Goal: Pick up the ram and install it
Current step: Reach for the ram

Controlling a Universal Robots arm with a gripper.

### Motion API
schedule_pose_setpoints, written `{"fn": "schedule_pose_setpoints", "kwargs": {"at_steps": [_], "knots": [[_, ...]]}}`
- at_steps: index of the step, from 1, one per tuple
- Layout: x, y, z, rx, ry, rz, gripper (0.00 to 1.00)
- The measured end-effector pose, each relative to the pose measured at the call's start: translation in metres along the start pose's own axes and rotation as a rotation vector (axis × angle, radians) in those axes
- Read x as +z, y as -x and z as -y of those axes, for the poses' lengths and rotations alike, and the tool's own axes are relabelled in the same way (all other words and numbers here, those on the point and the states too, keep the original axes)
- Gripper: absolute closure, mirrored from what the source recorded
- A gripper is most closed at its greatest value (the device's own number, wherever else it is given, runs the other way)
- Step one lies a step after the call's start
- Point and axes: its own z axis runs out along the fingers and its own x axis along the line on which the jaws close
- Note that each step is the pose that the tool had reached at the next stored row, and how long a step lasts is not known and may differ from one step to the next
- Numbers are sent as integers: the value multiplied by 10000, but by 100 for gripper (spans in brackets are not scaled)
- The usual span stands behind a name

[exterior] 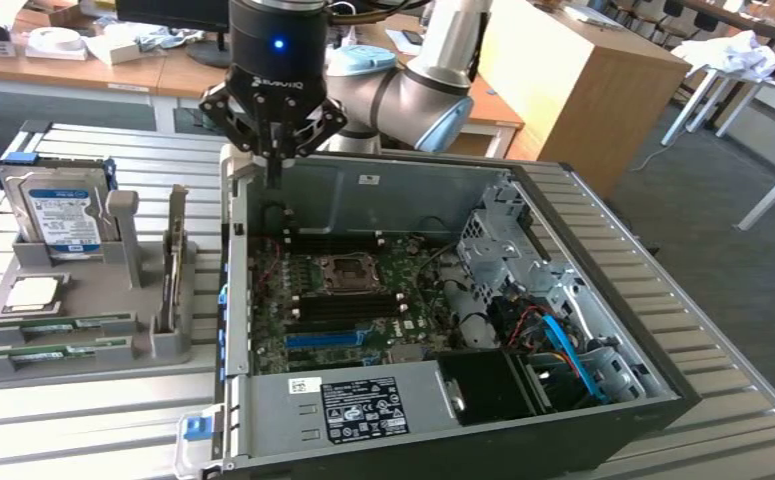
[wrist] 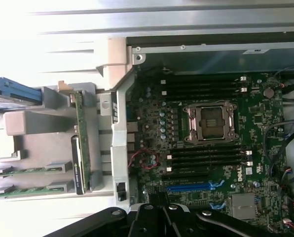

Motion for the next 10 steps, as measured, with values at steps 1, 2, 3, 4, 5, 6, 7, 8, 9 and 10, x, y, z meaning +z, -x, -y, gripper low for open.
{"fn": "schedule_pose_setpoints", "kwargs": {"at_steps": [1,2,3,4,5,6,7,8,9,10], "knots": [[0,-16,1,-1,-1,0,90],[0,-30,2,0,0,0,90],[-1,-45,3,-1,0,0,90],[-1,-59,4,-2,-1,0,90],[-1,-74,6,-3,0,0,90],[-1,-89,7,-3,0,0,90],[-1,-105,8,-3,0,0,90],[-1,-121,9,-4,1,0,90],[-2,-137,10,-4,0,0,90],[-2,-152,11,-4,0,0,90]]}}
